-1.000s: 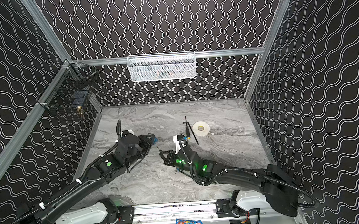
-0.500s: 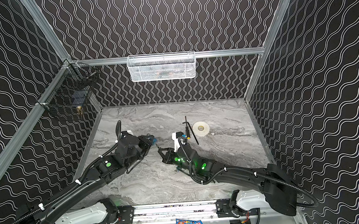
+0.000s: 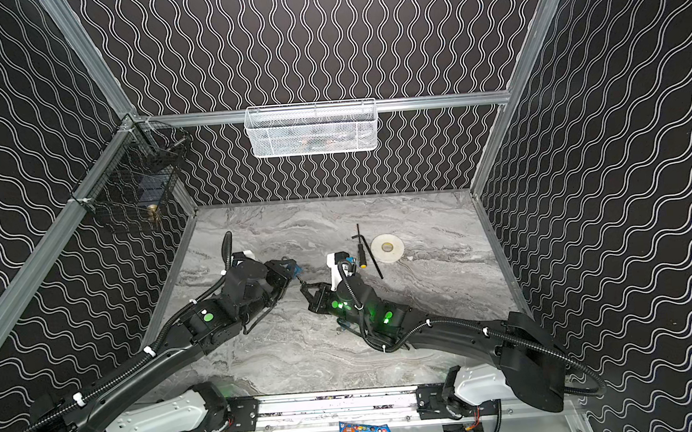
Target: Unlock with the key
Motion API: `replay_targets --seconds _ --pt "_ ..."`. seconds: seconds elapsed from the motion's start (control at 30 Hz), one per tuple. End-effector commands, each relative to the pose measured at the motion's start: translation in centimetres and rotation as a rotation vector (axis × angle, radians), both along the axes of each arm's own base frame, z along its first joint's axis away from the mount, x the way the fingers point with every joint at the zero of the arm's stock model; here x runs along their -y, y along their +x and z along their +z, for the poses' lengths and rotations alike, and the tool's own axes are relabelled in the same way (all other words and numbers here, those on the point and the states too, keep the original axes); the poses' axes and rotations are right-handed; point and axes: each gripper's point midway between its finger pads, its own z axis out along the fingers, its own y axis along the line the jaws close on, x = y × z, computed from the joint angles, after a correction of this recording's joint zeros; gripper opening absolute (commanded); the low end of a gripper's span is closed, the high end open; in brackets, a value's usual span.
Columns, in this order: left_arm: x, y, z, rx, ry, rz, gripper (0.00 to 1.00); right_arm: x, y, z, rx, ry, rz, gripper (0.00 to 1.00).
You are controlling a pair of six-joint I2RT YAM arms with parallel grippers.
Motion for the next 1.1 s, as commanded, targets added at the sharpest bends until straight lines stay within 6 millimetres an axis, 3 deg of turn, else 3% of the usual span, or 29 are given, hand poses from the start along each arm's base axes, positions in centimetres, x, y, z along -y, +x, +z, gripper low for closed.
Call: replay_targets --seconds 0.0,0.2,0.57,0.83,1.07 --pt "0.3 0.0 1.0 0.023 -0.028 -0.011 0.0 0.5 0.8 1.1 0.021 0.036 -0.041 0.0" --pt "0.7 0.0 0.6 0.009 -0.026 -0.03 0.0 0.8 1.3 0.9 0.012 0.014 -0.062 0.0" --pt "1.4 0.4 0.7 0.019 -0.008 -0.052 0.0 -1.5 0.6 1.9 0.024 0.021 0.045 0.0" --pt "0.9 0.1 -0.4 -0.001 0.105 -0.057 0.0 0.1 1.3 4.9 0.059 0.107 0.026 0.0" --pt "1.0 0.2 -0.8 -0.006 0.092 -0.042 0.0 0.4 1.2 4.0 0.039 0.088 0.018 0.0"
